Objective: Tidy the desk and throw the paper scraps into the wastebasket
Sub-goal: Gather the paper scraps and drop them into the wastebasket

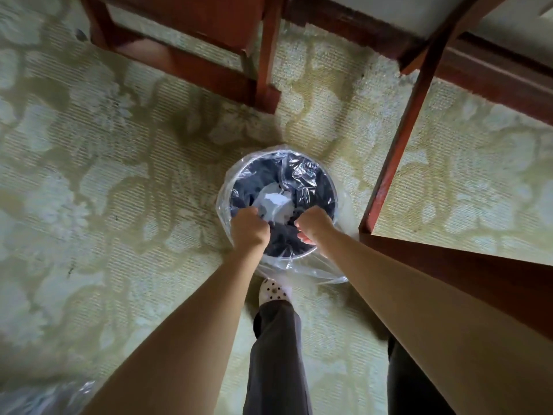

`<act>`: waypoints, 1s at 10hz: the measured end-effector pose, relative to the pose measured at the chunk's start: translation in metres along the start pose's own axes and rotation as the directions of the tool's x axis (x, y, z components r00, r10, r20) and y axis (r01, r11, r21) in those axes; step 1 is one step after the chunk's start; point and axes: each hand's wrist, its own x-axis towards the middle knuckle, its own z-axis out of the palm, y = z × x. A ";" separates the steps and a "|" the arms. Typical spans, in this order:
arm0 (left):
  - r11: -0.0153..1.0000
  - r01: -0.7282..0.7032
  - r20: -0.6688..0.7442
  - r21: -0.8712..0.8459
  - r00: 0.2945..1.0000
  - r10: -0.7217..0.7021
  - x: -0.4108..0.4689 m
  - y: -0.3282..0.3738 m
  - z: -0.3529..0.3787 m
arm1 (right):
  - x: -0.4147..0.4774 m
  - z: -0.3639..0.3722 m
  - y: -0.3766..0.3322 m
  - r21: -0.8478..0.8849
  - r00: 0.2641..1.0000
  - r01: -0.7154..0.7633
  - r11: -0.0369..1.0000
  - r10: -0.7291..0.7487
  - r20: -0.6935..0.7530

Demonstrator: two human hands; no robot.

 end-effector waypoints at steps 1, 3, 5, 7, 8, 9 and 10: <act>0.999 0.028 -0.019 -0.028 0.999 -0.029 -0.008 0.005 -0.016 | -0.010 -0.008 0.001 0.031 1.000 0.008 0.999 -0.008 -0.015; 0.973 -0.013 -0.020 -0.231 1.000 0.009 -0.040 0.051 -0.070 | -0.095 -0.046 -0.031 0.094 0.987 0.155 0.983 -0.149 -0.066; 0.850 -0.125 0.075 -0.512 0.979 0.190 -0.179 0.150 -0.154 | -0.261 -0.148 -0.061 0.251 0.892 0.387 0.887 -0.291 -0.346; 0.794 -0.525 -0.001 -0.306 0.835 0.551 -0.347 0.231 -0.204 | -0.438 -0.263 -0.022 0.262 0.711 0.614 0.744 -0.378 -0.593; 0.740 -0.604 0.031 -0.295 0.768 0.640 -0.415 0.255 -0.201 | -0.501 -0.297 0.019 0.232 0.639 0.671 0.704 -0.391 -0.663; 0.653 -0.713 0.003 -0.255 0.675 0.738 -0.488 0.275 -0.180 | -0.553 -0.328 0.076 0.230 0.572 0.716 0.659 -0.366 -0.734; 0.558 -0.796 0.035 -0.235 0.567 0.823 -0.564 0.289 -0.136 | -0.593 -0.358 0.149 0.238 0.521 0.743 0.626 -0.318 -0.792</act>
